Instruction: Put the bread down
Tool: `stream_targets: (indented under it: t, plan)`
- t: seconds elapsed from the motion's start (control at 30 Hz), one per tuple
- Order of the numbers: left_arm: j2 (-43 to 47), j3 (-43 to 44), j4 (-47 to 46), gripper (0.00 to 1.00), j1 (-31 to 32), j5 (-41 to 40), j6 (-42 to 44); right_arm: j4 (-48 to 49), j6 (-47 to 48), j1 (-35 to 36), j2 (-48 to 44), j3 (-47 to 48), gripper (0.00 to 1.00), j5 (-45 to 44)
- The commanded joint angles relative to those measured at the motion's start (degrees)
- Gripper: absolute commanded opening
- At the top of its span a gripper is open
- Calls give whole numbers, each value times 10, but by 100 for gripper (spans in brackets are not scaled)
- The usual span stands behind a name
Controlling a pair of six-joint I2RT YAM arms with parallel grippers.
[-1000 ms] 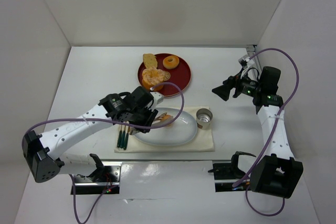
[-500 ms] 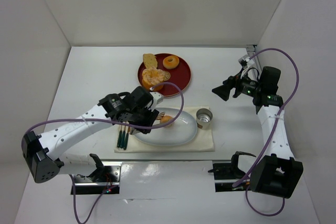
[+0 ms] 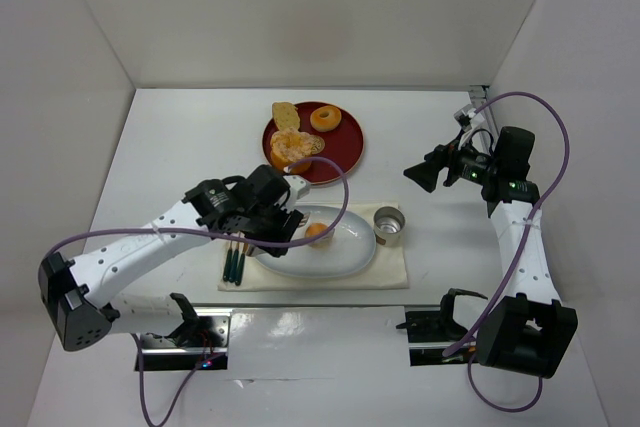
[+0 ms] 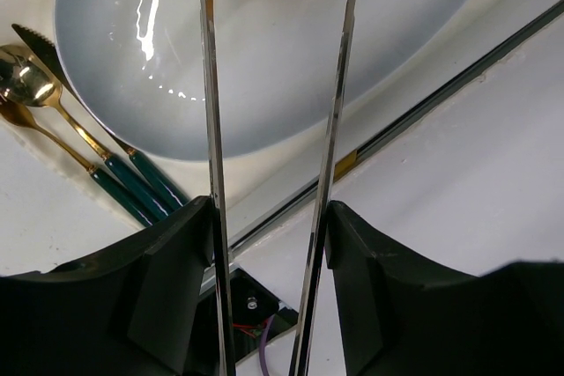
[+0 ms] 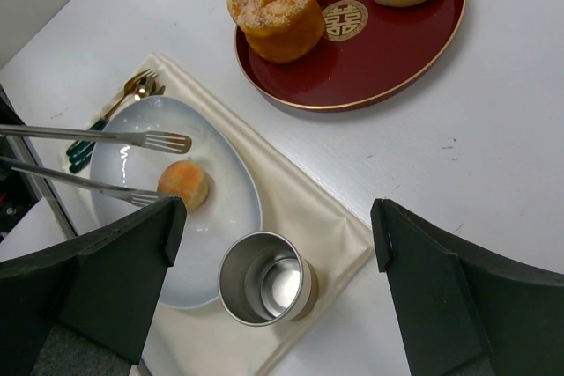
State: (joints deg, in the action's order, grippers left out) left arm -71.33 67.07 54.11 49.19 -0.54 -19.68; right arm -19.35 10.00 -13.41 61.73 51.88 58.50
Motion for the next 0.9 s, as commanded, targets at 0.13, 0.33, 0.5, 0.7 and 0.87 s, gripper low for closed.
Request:
stream_targets:
  t: [0.13,0.33,0.5,0.7,0.87]
  plan:
    - [26,31,6,67,2,2,-4,4,7,-3,-3,20,100,8]
    - [26,102,27,65,2,-3,-4,4,7,-3,-3,15,100,8]
    - [-5,203,32,65,2,-14,2,4,7,-3,-3,15,100,8]
    - [-78,285,17,65,2,-52,30,4,7,-3,-3,15,100,8]
    - [-150,357,-13,65,-48,-52,59,4,7,-3,-3,15,100,8]
